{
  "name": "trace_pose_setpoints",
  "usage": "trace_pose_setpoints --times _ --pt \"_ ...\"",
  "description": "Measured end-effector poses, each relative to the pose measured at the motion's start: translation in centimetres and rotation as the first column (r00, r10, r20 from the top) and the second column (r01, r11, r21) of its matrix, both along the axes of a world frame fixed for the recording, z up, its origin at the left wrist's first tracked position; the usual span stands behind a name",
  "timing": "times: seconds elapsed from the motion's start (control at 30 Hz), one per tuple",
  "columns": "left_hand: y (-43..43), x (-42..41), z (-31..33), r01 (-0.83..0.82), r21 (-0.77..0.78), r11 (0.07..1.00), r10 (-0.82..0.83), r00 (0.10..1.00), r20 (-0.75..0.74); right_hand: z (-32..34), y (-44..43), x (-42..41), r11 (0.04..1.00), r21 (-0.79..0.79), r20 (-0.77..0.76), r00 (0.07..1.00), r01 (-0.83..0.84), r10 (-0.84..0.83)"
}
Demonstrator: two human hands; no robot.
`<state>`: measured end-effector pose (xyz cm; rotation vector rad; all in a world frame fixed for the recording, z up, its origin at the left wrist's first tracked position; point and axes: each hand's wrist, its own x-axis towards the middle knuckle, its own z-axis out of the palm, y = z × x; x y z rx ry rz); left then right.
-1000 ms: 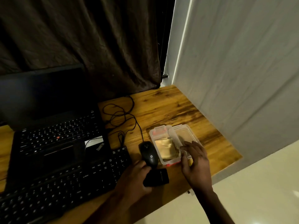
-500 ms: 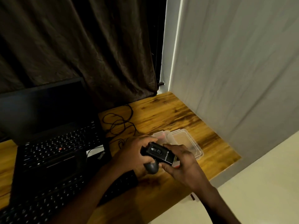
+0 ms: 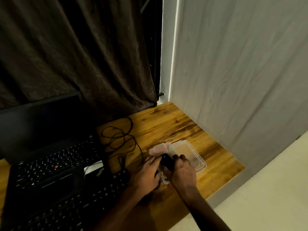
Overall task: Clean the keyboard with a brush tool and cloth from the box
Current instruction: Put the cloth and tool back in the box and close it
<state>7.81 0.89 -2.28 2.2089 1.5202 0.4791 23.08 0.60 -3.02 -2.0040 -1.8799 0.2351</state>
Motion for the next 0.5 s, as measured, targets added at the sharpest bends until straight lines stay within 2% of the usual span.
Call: trace_pose_setpoints --times 0.13,0.2,0.3,0.37,0.4,0.43,0.5 --pt "-0.2 -0.2 -0.7 -0.008 0.043 0.999 0.009 1.0 -0.02 -0.1 0.2 -0.1 0.996 -0.081 0.157 0.986 -0.045 0.057" --pt "-0.1 -0.3 -0.9 -0.005 0.039 0.999 0.005 1.0 -0.024 -0.6 0.5 0.3 0.992 -0.094 0.168 0.98 -0.089 0.104" --pt "-0.2 -0.5 -1.2 -0.002 0.034 0.999 0.004 0.999 -0.051 -0.9 1.5 2.1 0.993 0.038 -0.02 0.994 -0.108 0.109" --pt "-0.4 -0.6 -1.5 -0.02 0.019 1.0 0.021 0.999 -0.046 -0.4 2.4 4.1 0.993 0.12 -0.14 0.99 0.002 0.015" --pt "-0.6 -0.6 -1.7 -0.03 0.013 0.999 0.031 0.998 -0.047 -0.3 3.0 5.2 0.994 0.096 -0.145 0.989 0.051 -0.037" --pt "-0.7 -0.6 -1.7 -0.039 0.01 0.999 0.039 0.998 -0.051 -0.3 3.5 6.1 0.996 0.022 -0.084 0.993 0.087 -0.085" --pt "-0.8 -0.7 -1.9 -0.049 0.014 0.999 0.05 0.997 -0.056 -0.7 4.3 7.4 0.965 -0.208 0.121 0.983 0.158 -0.135"
